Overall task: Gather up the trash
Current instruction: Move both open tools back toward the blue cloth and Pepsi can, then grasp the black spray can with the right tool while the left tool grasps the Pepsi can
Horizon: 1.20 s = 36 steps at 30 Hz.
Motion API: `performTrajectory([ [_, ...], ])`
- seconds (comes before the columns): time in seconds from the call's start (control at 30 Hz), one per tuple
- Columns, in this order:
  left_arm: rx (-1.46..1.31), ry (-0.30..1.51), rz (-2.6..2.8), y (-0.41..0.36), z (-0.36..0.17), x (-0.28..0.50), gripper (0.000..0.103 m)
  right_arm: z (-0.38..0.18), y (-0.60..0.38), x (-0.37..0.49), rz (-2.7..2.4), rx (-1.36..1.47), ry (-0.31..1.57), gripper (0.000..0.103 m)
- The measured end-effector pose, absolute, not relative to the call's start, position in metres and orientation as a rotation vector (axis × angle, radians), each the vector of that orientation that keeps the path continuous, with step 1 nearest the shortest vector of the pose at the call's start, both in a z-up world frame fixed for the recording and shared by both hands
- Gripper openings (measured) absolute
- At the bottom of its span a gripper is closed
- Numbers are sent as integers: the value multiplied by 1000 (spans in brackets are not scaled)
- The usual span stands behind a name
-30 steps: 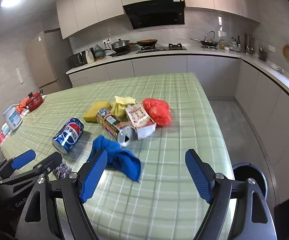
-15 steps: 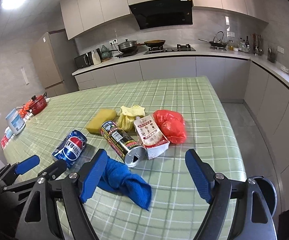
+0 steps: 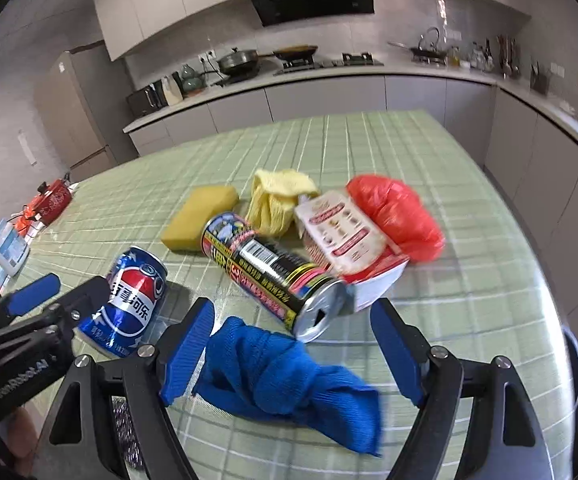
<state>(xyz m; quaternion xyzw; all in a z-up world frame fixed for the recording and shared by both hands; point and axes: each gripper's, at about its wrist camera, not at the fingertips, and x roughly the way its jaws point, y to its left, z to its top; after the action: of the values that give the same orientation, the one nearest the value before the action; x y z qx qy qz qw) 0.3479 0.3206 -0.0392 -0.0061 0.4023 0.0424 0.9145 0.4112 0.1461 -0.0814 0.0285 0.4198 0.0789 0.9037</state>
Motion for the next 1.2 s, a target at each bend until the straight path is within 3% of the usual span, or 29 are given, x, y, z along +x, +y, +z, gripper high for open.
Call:
performTrajectory([
  [1.2,-59,850,94,375,-49,354,76,-100,209,421,282,101,904,82],
])
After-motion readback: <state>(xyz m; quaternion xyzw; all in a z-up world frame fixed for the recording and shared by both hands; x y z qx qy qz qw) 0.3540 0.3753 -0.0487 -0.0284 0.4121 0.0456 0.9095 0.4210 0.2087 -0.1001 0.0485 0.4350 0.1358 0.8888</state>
